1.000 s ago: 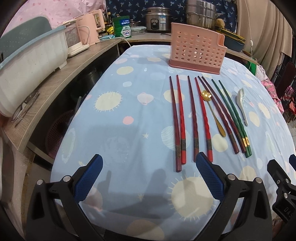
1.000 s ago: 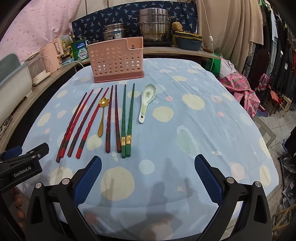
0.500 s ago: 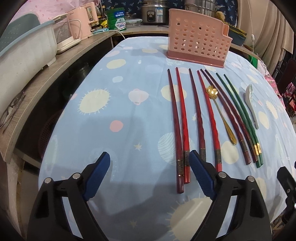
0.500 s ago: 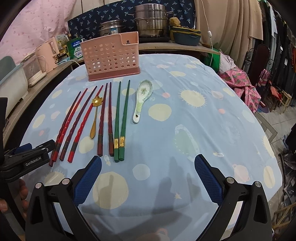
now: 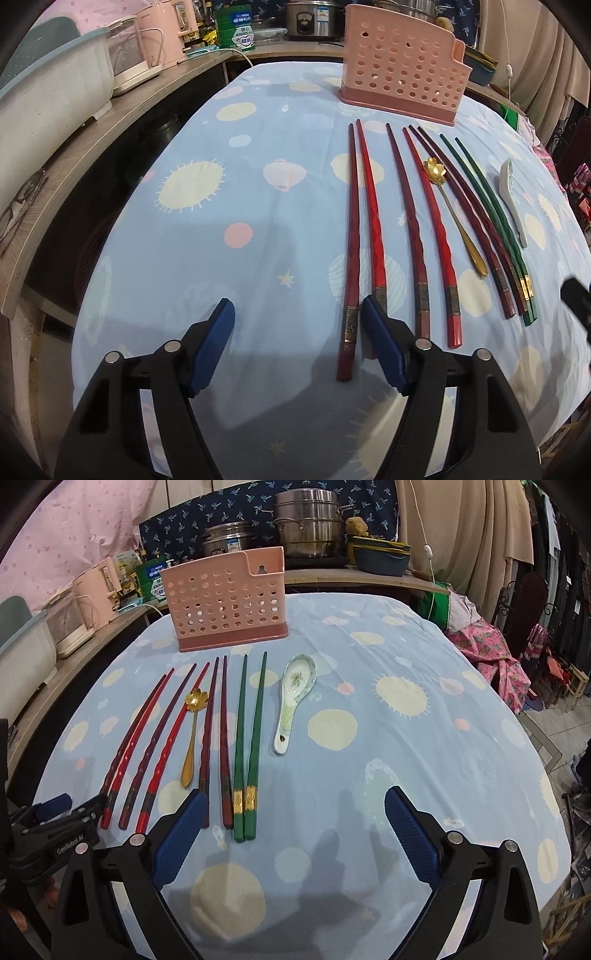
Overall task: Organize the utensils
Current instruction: 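Grasp a dark-red chopstick with the left tool while the right tool grasps the white ceramic spoon, then lift the chopstick with the left tool while the right tool carries the spoon over the pink holder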
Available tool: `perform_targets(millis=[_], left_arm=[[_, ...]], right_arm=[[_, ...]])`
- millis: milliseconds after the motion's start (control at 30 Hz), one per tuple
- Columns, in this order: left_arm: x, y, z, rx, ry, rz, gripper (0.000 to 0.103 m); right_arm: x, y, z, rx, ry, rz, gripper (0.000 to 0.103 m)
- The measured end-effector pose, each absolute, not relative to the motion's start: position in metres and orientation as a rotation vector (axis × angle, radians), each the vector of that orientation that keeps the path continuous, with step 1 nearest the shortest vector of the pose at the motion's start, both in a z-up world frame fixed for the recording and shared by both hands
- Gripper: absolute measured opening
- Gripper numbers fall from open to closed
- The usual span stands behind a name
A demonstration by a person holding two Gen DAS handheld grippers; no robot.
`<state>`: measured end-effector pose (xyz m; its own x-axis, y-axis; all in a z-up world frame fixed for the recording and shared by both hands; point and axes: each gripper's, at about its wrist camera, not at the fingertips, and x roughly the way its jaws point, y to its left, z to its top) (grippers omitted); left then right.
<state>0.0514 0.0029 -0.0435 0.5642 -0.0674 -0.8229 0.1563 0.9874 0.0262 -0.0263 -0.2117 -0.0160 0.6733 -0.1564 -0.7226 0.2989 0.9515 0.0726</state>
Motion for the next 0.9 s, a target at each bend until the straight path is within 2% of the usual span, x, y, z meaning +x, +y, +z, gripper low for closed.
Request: perform_targets(millis=[100,267,333,400,500,533,633,900], left_arm=[[0.05,0.004,-0.042,0.091,0.96,-0.141,0.053],[0.047,0.003,-0.041,0.089,0.955,-0.161,0.037],[0.047,0.004,-0.041,0.083,0.955,-0.164,0.025],[0.048,0.005,-0.04,0.071,0.958,-0.164,0.018],[0.05,0.006,-0.04,0.061,0.961,-0.174,0.015],[0.05,0.006,-0.04,0.059,0.962,-0.178,0.012],[0.051,0.005,-0.039,0.05,0.968,-0.192,0.01],[0.048,0.004,-0.025,0.026,0.959,-0.217,0.007]], right_arm=[[-0.009,-0.22,-0.014,0.195,0.783,-0.262,0.079],[0.025,-0.232,-0.022,0.228,0.807,-0.244,0.049],[0.035,-0.233,-0.026,0.229,0.812,-0.239,0.042],[0.044,-0.232,-0.032,0.23,0.828,-0.232,0.036],[0.054,-0.23,-0.043,0.222,0.861,-0.216,0.027],[0.056,-0.229,-0.047,0.221,0.873,-0.212,0.02],[0.055,-0.229,-0.05,0.209,0.866,-0.204,0.013],[0.038,-0.237,-0.032,0.244,0.831,-0.188,0.01]])
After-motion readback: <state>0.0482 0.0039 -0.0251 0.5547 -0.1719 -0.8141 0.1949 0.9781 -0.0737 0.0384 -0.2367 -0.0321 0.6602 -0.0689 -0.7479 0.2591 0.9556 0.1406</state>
